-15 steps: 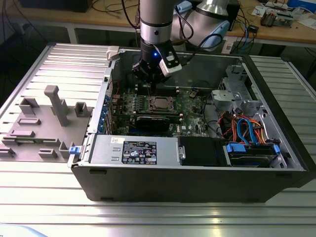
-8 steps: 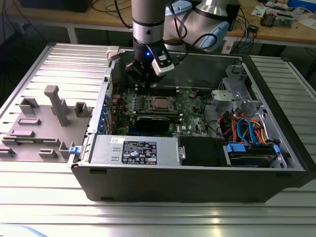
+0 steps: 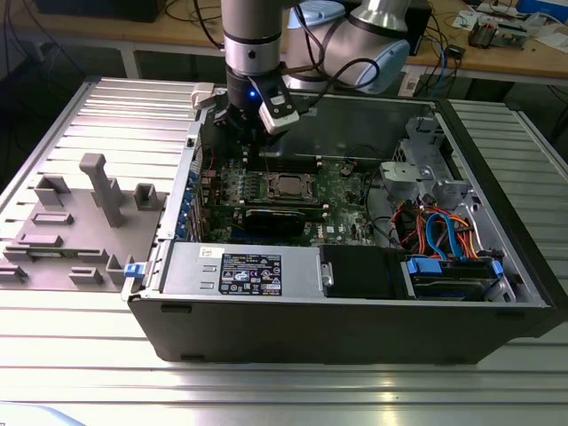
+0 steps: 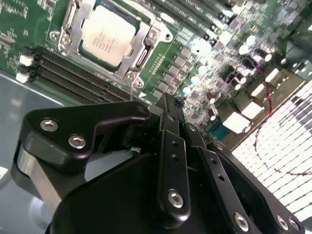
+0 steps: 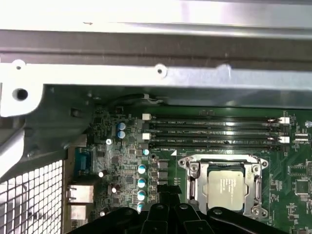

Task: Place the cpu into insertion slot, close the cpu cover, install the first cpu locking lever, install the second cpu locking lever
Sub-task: 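Install the first cpu locking lever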

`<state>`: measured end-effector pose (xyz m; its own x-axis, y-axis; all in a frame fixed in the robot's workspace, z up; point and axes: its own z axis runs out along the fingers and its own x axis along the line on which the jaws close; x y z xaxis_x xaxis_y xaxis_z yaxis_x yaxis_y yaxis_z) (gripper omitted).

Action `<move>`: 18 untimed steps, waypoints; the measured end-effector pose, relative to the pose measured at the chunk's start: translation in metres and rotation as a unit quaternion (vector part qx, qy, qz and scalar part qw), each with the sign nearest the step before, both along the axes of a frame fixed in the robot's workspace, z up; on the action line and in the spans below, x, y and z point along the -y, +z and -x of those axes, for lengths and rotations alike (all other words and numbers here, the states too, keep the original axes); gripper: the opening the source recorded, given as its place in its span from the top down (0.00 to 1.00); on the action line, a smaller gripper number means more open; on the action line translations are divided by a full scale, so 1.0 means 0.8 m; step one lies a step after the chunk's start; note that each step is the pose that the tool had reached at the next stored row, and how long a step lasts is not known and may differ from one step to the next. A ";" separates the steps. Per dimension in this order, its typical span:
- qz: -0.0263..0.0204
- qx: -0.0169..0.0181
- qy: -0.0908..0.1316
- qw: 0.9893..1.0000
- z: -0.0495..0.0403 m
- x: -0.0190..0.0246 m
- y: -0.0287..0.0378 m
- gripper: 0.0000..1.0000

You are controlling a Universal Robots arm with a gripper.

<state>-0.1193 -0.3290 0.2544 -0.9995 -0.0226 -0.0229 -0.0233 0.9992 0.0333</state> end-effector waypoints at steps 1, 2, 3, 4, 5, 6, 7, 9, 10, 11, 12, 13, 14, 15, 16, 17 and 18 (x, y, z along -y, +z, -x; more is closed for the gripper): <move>0.000 0.000 0.001 1.000 0.000 -0.0047 -0.0001 0.89; 0.000 0.000 0.001 1.000 0.000 -0.0101 -0.0001 0.89; 0.000 0.000 0.001 1.000 0.000 -0.0126 0.0001 0.89; 0.000 0.000 0.001 1.000 0.000 -0.0139 0.0002 0.89; 0.000 0.000 0.001 1.000 0.000 -0.0148 0.0004 0.89; 0.000 0.000 0.001 1.000 0.000 -0.0158 0.0007 0.89; 0.000 0.000 0.001 1.000 0.000 -0.0174 0.0010 0.89; 0.000 0.000 0.001 1.000 -0.001 -0.0184 0.0013 0.89; 0.001 0.000 0.001 1.000 -0.003 -0.0193 0.0013 0.89; 0.001 0.000 0.001 1.000 -0.005 -0.0198 0.0014 0.89; 0.001 0.000 0.001 1.000 -0.006 -0.0201 0.0013 0.89; 0.001 0.000 0.001 1.000 -0.008 -0.0203 0.0014 0.89; 0.001 0.000 0.001 1.000 -0.009 -0.0205 0.0013 0.89; 0.001 0.000 0.001 1.000 -0.010 -0.0206 0.0013 0.89; 0.001 0.000 0.001 1.000 -0.012 -0.0206 0.0013 0.89; 0.001 0.000 0.001 1.000 -0.014 -0.0207 0.0013 0.89; 0.001 0.000 0.001 1.000 -0.018 -0.0207 0.0013 0.89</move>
<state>-0.1051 -0.3124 0.2555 -0.9994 -0.0254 -0.0230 -0.0262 0.9991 0.0319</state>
